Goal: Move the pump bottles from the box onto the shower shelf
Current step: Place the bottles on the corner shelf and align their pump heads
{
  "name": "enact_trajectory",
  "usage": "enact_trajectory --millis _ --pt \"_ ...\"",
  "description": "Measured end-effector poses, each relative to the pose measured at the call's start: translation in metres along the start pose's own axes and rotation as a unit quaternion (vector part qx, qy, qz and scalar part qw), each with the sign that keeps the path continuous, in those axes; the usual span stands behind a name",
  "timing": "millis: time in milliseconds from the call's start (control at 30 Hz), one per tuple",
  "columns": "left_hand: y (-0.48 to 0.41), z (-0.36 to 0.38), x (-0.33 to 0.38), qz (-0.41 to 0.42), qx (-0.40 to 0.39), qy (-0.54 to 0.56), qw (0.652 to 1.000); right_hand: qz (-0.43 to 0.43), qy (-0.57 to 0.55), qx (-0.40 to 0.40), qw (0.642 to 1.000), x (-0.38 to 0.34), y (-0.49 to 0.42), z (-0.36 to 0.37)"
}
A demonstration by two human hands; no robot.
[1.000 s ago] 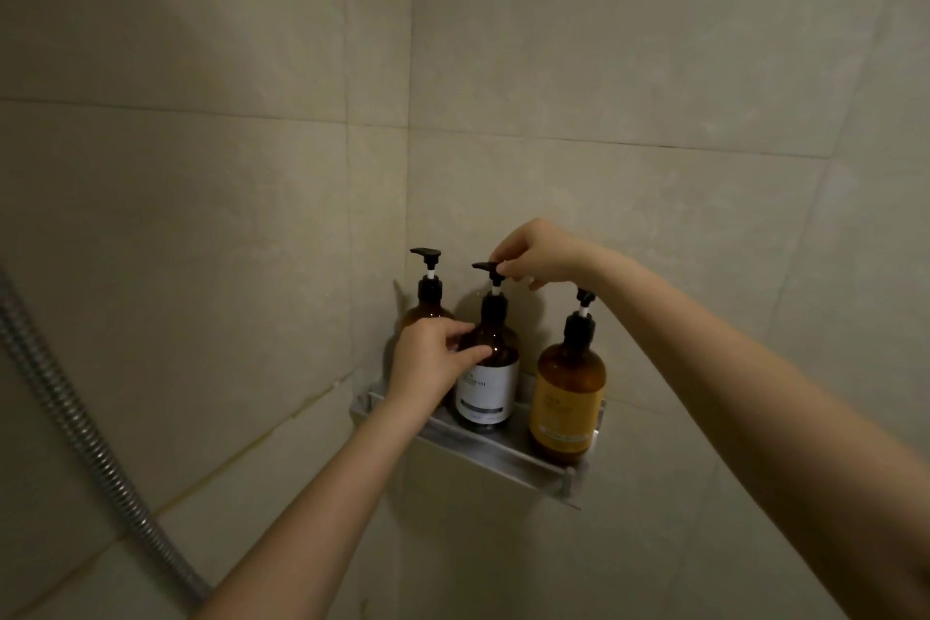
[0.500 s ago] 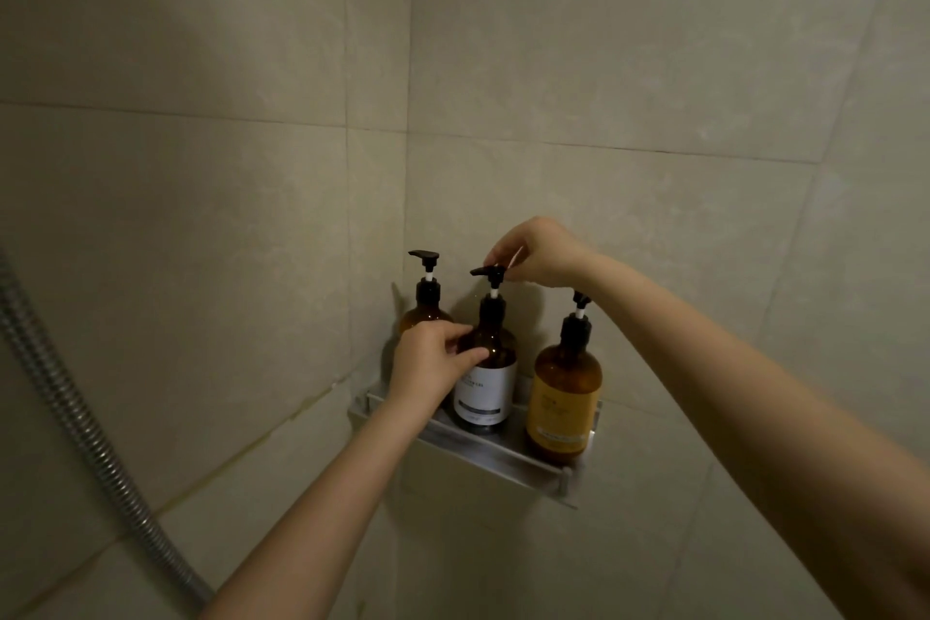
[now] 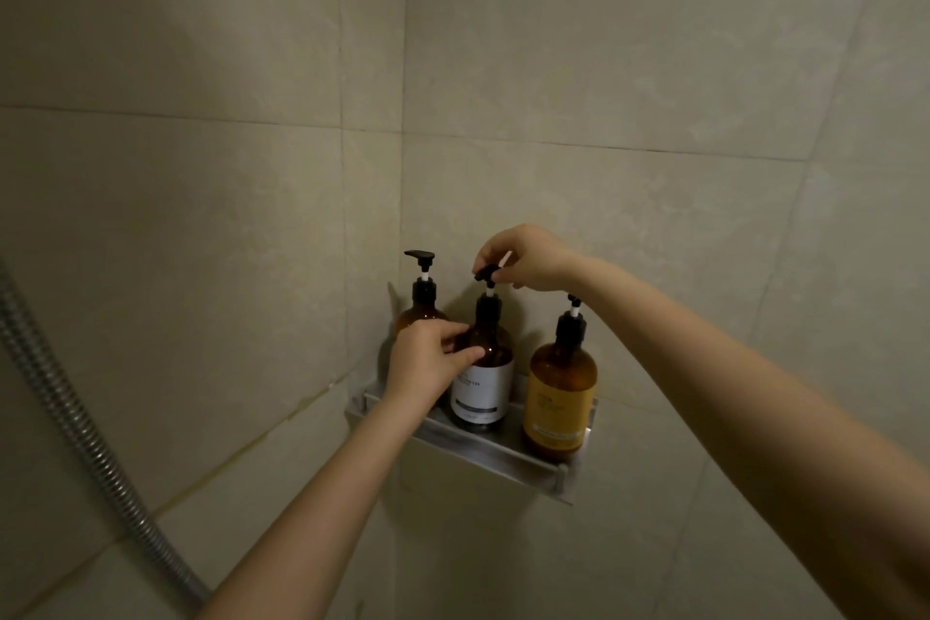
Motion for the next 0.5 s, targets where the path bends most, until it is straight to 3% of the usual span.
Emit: enact_trajectory --millis 133,300,500 --pt "0.0 0.001 -0.002 -0.004 -0.006 0.008 1.0 0.015 -0.026 -0.008 1.0 0.004 -0.001 -0.003" --pt "0.0 0.002 -0.007 -0.01 -0.01 0.021 1.0 0.115 -0.095 0.072 0.986 0.017 -0.007 -0.002" --pt "-0.001 0.002 -0.009 -0.019 -0.011 0.03 0.999 0.17 -0.118 0.03 0.978 0.019 -0.012 0.011"
Point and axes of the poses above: each hand's wrist, its own y-axis away from the middle knuckle, its own z-axis out of the palm, x = y × z, the point moved 6 cm from there along -y, towards the middle knuckle, and after that the axes turned 7 degrees about x, right-handed, at the moved point
